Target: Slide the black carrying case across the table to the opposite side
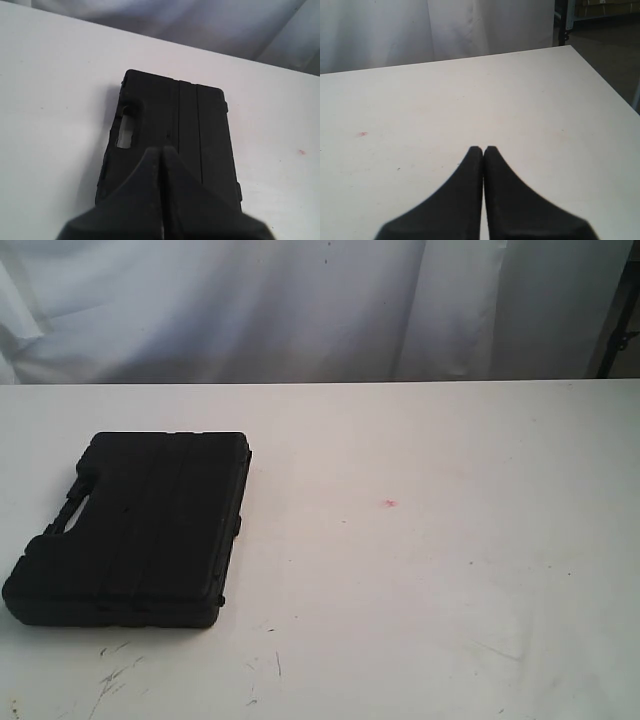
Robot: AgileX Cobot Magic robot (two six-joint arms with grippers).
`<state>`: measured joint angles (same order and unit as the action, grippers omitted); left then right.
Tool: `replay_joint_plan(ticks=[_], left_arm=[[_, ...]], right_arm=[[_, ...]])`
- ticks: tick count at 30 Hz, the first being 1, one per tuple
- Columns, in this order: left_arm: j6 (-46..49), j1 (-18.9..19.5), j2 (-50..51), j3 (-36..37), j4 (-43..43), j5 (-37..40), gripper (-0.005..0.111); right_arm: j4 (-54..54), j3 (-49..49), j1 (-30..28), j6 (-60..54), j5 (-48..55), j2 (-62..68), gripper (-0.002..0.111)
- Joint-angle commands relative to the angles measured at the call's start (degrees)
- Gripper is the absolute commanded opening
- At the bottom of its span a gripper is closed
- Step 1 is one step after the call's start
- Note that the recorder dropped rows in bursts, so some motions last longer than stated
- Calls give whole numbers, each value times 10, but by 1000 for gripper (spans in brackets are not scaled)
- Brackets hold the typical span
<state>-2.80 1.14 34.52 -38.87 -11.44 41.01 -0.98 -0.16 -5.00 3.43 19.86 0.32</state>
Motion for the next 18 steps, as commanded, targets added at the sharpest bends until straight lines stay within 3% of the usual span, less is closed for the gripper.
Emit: replay_joint_plan(ticks=[1, 7, 12, 18], left_arm=[[4, -1, -43, 2, 29, 4, 0], [-2, 0, -78, 2, 110, -2, 0], [-3, 0, -90, 2, 122, -13, 0], [-3, 0, -125, 66, 89, -137, 0]], right_arm=[[1, 2, 0, 0, 0, -3, 0], [1, 2, 0, 0, 0, -3, 0], [1, 2, 0, 0, 0, -3, 0], [1, 2, 0, 0, 0, -3, 0]])
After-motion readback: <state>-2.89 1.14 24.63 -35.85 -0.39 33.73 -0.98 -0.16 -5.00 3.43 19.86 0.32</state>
